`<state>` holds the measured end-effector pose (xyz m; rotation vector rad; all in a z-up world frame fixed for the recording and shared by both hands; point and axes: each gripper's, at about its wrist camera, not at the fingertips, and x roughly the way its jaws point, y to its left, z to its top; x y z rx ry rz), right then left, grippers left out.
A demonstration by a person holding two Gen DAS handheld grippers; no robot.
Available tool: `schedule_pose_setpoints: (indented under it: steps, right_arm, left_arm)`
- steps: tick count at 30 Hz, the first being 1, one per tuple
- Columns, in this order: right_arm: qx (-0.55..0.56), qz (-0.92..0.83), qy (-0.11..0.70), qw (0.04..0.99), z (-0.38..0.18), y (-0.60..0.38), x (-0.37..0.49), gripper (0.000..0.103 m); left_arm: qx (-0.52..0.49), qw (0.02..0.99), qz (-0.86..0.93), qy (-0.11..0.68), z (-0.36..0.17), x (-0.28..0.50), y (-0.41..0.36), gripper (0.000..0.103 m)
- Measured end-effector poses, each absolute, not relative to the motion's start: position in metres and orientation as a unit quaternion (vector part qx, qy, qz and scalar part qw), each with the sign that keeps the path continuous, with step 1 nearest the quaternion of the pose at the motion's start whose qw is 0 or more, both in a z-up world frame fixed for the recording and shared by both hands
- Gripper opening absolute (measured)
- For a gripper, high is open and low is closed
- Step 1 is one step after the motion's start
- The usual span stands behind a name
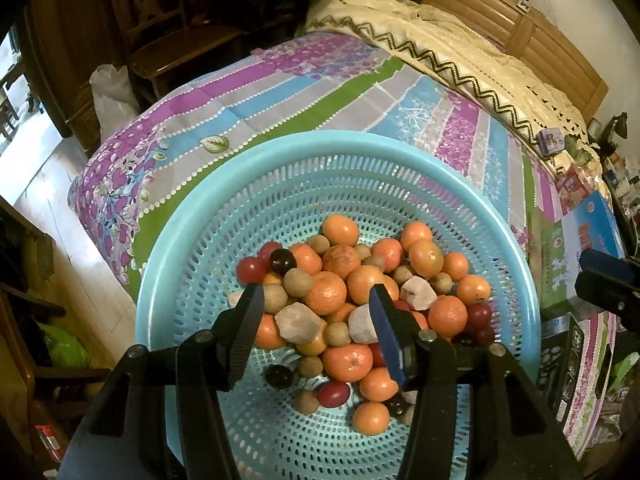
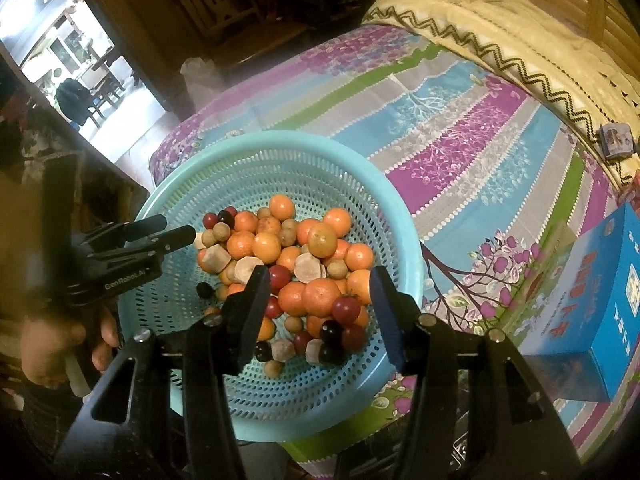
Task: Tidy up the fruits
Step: 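Withdraw both open tools from the basket back to the fruit cluster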
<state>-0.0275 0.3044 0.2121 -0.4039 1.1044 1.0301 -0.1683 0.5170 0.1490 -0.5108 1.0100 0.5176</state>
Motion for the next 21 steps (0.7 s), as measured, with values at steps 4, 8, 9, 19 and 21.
schedule_pose_setpoints:
  steps: [4,8,9,19,21]
  right_arm:
    - [-0.177,0.463,0.493,0.715,0.215,0.297,-0.029,0.052]
    - [-0.184,0.449,0.455,0.747,0.229,0.284,-0.036,0.052]
    - [-0.187,0.443,0.438,0.760,0.235,0.280,-0.039,0.052]
    - [-0.201,0.368,0.267,0.867,0.290,0.228,-0.069,0.076]
    - [-0.199,0.365,0.261,0.871,0.295,0.219,-0.068,0.077]
  left_arm:
    - [-0.237,0.817,0.239,0.468,0.156,-0.167,0.509,0.056]
    - [-0.231,0.827,0.233,0.457,0.166,-0.165,0.497,0.056]
    - [-0.229,0.830,0.230,0.453,0.170,-0.164,0.492,0.056]
    - [-0.203,0.859,0.212,0.418,0.208,-0.153,0.452,0.057]
    - [-0.201,0.864,0.210,0.411,0.215,-0.151,0.445,0.059]
